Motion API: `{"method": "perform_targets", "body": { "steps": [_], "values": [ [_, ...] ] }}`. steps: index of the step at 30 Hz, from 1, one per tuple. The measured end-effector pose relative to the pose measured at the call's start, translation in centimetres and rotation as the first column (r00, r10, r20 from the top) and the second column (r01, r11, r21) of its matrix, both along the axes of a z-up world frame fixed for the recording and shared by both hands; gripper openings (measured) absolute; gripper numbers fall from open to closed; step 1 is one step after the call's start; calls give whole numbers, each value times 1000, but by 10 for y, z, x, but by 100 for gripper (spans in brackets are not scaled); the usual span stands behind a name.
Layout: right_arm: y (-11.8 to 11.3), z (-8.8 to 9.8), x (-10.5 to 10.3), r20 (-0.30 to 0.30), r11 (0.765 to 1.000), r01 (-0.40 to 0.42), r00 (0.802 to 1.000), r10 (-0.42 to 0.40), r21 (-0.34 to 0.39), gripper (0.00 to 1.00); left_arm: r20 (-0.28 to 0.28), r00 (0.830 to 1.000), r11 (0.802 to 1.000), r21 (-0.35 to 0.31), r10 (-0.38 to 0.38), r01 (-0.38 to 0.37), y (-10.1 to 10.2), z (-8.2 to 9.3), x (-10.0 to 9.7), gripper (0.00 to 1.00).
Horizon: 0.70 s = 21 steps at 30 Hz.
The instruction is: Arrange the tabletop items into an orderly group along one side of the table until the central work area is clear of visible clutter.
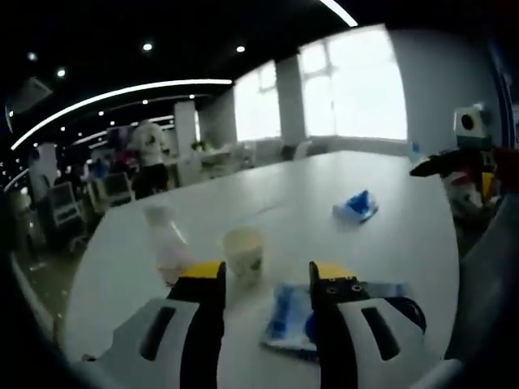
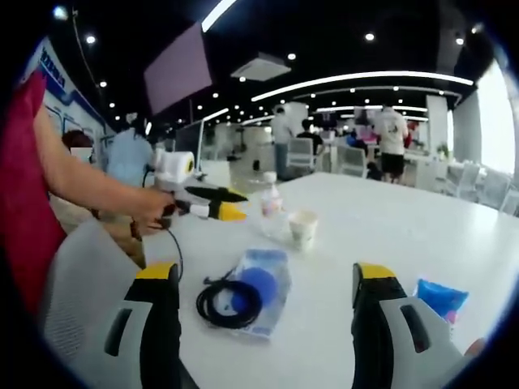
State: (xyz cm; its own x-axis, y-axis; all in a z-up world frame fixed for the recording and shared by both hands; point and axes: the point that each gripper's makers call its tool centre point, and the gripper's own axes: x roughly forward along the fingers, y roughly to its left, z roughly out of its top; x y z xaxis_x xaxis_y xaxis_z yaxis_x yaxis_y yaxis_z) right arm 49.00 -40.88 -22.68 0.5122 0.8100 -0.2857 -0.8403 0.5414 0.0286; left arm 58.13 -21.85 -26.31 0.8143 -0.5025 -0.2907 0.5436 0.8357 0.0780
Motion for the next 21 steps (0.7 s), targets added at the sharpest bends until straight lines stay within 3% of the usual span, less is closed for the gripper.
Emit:
{"method": "perform_targets", "body": {
  "steps": [10, 16, 21],
  "values": [
    [7, -15, -16, -42, 999, 4, 999, -5, -40, 86, -93, 993, 993, 80, -78, 86, -6, -33, 7, 35],
    [5, -14, -19, -46, 999, 24, 999, -26, -41, 86, -191, 976, 983, 123, -109, 133, -11, -63, 13, 34],
    [1, -16, -19, -53, 998, 46, 997, -48, -45, 86, -236, 966, 982, 128, -108, 141, -11, -78, 23, 30]
  ]
}}
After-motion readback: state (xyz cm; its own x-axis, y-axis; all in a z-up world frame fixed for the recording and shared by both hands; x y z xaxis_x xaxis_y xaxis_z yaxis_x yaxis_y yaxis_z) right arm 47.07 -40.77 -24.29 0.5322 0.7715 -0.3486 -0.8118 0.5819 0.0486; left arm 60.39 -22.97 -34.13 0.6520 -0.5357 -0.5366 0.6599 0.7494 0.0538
